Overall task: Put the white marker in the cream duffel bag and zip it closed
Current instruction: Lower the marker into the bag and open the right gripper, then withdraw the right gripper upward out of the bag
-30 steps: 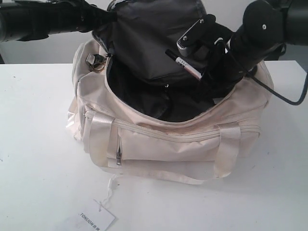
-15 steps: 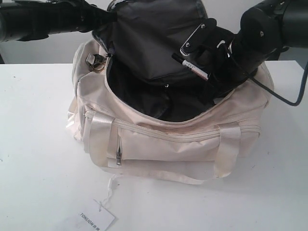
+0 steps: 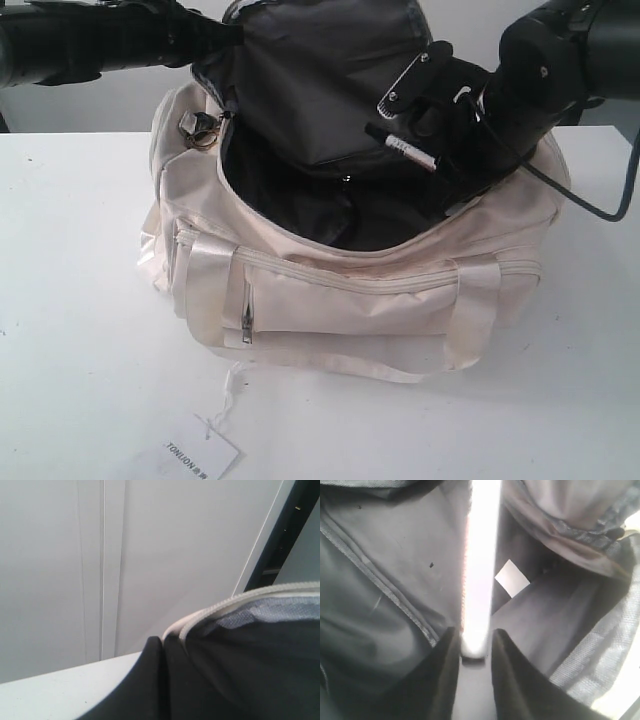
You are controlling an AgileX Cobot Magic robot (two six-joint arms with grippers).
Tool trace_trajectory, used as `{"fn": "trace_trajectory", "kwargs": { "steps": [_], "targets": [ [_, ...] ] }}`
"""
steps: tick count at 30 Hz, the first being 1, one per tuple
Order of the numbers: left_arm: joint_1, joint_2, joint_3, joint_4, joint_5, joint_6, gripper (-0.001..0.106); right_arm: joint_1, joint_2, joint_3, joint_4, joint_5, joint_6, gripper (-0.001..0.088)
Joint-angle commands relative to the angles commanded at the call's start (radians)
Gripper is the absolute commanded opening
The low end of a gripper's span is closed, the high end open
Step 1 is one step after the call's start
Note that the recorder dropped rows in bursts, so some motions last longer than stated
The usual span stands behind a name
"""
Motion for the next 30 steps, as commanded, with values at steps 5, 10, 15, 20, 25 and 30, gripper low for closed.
{"fn": "trace_trajectory", "kwargs": {
  "steps": [5,10,15,20,25,30],
  "targets": [
    [0.000,0.000,0.000,0.000,0.000,0.000,0.000,0.000,0.000,0.000,0.000,0.000,0.007,0.0313],
    [0.000,0.000,0.000,0.000,0.000,0.000,0.000,0.000,0.000,0.000,0.000,-0.005,0.062,0.0311],
    [0.000,0.000,0.000,0.000,0.000,0.000,0.000,0.004,-0.004,0.000,0.016,-0.020,0.064,0.0311],
    [0.000,0.000,0.000,0.000,0.000,0.000,0.000,0.004,-0.035,0.000,0.130,-0.049,0.064,0.0311],
    [0.000,0.000,0.000,0.002,0.000,0.000,0.000,0.004,-0.080,0.000,0.221,-0.064,0.064,0.0309],
    [0.000,0.000,0.000,0.002,0.000,0.000,0.000,0.004,-0.116,0.000,0.315,-0.027,0.064,0.0211]
  ]
}}
